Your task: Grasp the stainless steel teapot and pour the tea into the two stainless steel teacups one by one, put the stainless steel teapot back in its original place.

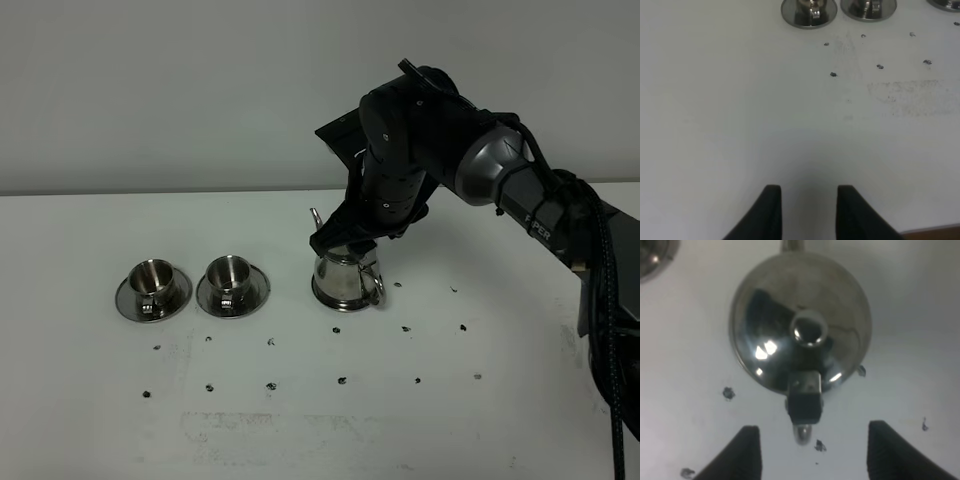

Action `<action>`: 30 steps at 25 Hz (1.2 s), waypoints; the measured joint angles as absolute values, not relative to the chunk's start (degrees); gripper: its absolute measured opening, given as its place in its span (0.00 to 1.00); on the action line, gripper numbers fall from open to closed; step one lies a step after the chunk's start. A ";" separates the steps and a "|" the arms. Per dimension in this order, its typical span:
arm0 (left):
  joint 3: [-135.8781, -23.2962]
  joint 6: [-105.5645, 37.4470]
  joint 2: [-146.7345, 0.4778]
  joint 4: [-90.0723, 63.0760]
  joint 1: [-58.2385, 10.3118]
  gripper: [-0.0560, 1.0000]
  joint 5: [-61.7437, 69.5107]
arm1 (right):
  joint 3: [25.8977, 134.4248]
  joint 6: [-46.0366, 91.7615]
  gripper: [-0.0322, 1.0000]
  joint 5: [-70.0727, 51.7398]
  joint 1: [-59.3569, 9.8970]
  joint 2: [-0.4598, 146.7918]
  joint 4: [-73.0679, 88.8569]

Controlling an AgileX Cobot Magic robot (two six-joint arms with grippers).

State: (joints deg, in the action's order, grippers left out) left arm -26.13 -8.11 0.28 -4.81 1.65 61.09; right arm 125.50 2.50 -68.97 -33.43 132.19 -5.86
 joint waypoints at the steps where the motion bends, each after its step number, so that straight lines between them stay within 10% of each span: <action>1: -26.13 -8.11 0.28 -4.81 1.65 0.32 61.09 | 125.76 2.50 0.47 -68.97 -33.43 132.37 -5.86; 30: -26.13 -8.11 0.28 -4.81 1.65 0.32 61.10 | 126.07 3.76 0.53 -66.22 -32.56 137.67 -4.47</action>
State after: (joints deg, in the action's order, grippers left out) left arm -26.13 -8.11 0.28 -4.81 1.65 61.10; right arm 126.07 3.76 -66.22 -32.56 137.67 -4.47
